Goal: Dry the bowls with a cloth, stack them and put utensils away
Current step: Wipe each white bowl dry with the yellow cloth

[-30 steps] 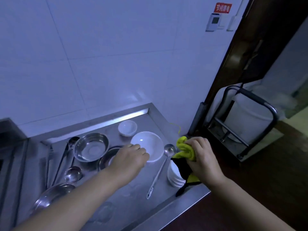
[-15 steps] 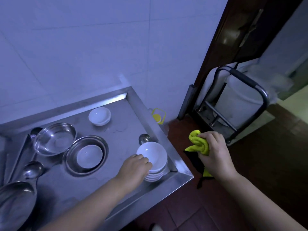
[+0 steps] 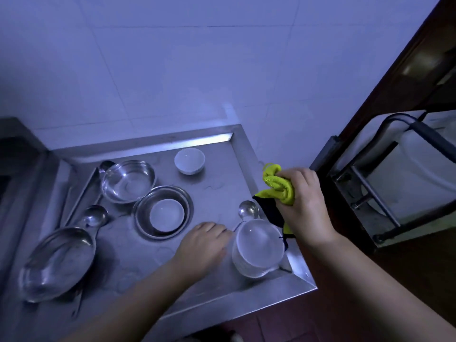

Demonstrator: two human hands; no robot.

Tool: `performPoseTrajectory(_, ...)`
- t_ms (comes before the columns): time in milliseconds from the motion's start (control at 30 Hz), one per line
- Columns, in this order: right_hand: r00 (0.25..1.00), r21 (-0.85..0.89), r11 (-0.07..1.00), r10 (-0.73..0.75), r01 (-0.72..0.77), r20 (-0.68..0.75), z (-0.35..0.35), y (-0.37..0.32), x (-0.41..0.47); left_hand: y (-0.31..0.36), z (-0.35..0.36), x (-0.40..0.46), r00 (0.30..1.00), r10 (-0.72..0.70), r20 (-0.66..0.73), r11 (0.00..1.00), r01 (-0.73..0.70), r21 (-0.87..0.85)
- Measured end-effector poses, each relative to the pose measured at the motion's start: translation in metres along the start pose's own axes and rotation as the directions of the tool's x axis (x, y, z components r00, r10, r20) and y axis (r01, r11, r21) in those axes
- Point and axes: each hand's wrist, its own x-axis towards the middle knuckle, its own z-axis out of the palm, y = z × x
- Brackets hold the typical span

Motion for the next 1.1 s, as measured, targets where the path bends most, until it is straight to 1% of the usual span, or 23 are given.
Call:
performPoseTrajectory(100,1.0,0.066,0.998,-0.022,0.021,0.009,0.034,-0.032,0.026,-0.056,-0.001,-0.011,0.986,-0.143,0.086,0.988,0.137,0.068)
performPoseTrajectory(200,0.999,0.101,0.995,-0.014,0.009,0.043,0.074,-0.056,0.044,-0.111,0.01,-0.017,0.934,-0.303,0.189,0.952,0.29,0.095)
performPoseTrajectory(267,0.997,0.118,0.993,-0.003,-0.005,0.072,0.102,-0.068,0.052,-0.142,0.02,-0.021,0.862,-0.412,0.296,0.911,0.397,0.112)
performPoseTrajectory(367,0.993,0.132,0.99,0.034,-0.05,0.117,0.143,-0.078,0.055,-0.182,0.049,-0.025,0.747,-0.526,0.408,0.842,0.525,0.125)
performPoseTrajectory(467,0.985,0.137,0.985,0.079,-0.101,0.154,0.18,-0.081,0.047,-0.208,0.078,-0.022,0.692,-0.594,0.41,0.793,0.591,0.149)
performPoseTrajectory(567,0.973,0.107,0.983,0.127,-0.15,0.193,0.206,-0.078,0.034,-0.223,0.097,-0.017,0.65,-0.636,0.416,0.748,0.651,0.128)
performPoseTrajectory(600,0.969,0.093,0.983,0.138,-0.16,0.206,0.212,-0.077,0.029,-0.226,0.103,-0.015,0.619,-0.65,0.44,0.718,0.69,0.09)
performPoseTrajectory(667,0.958,0.069,0.981,0.161,-0.183,0.238,0.221,-0.074,0.019,-0.23,0.107,-0.013,0.521,-0.686,0.507,0.617,0.786,0.027)
performPoseTrajectory(700,0.951,0.061,0.978,0.176,-0.197,0.253,0.225,-0.073,0.014,-0.231,0.11,-0.014,0.499,-0.689,0.526,0.6,0.8,0.026)
performPoseTrajectory(767,0.941,0.048,0.974,0.201,-0.221,0.272,0.23,-0.072,0.006,-0.233,0.113,-0.015,0.477,-0.684,0.552,0.551,0.834,-0.037)
performPoseTrajectory(800,0.938,0.04,0.973,0.206,-0.226,0.279,0.232,-0.072,0.003,-0.233,0.113,-0.017,0.485,-0.687,0.541,0.526,0.846,-0.089)
performPoseTrajectory(833,0.936,0.032,0.974,0.209,-0.226,0.282,0.235,-0.072,0.0,-0.232,0.109,-0.017,0.476,-0.697,0.537,0.448,0.873,-0.193)
performPoseTrajectory(900,0.933,0.009,0.974,0.215,-0.227,0.29,0.239,-0.071,-0.005,-0.228,0.106,-0.023,0.479,-0.698,0.533,0.414,0.876,-0.245)
performPoseTrajectory(933,0.93,-0.001,0.974,0.217,-0.227,0.296,0.241,-0.071,-0.007,-0.228,0.102,-0.024,0.463,-0.706,0.536,0.366,0.886,-0.283)
performPoseTrajectory(967,0.929,-0.01,0.974,0.219,-0.226,0.3,0.242,-0.072,-0.009,-0.227,0.1,-0.025,0.453,-0.724,0.52,0.385,0.891,-0.24)
performPoseTrajectory(1000,0.928,-0.017,0.974,0.22,-0.226,0.301,0.242,-0.073,-0.009,-0.226,0.091,-0.025,0.458,-0.747,0.482,0.405,0.889,-0.216)
performPoseTrajectory(1100,0.931,-0.022,0.974,0.221,-0.224,0.29,0.242,-0.082,-0.006,-0.218,0.076,-0.033,0.46,-0.755,0.468,0.397,0.888,-0.232)
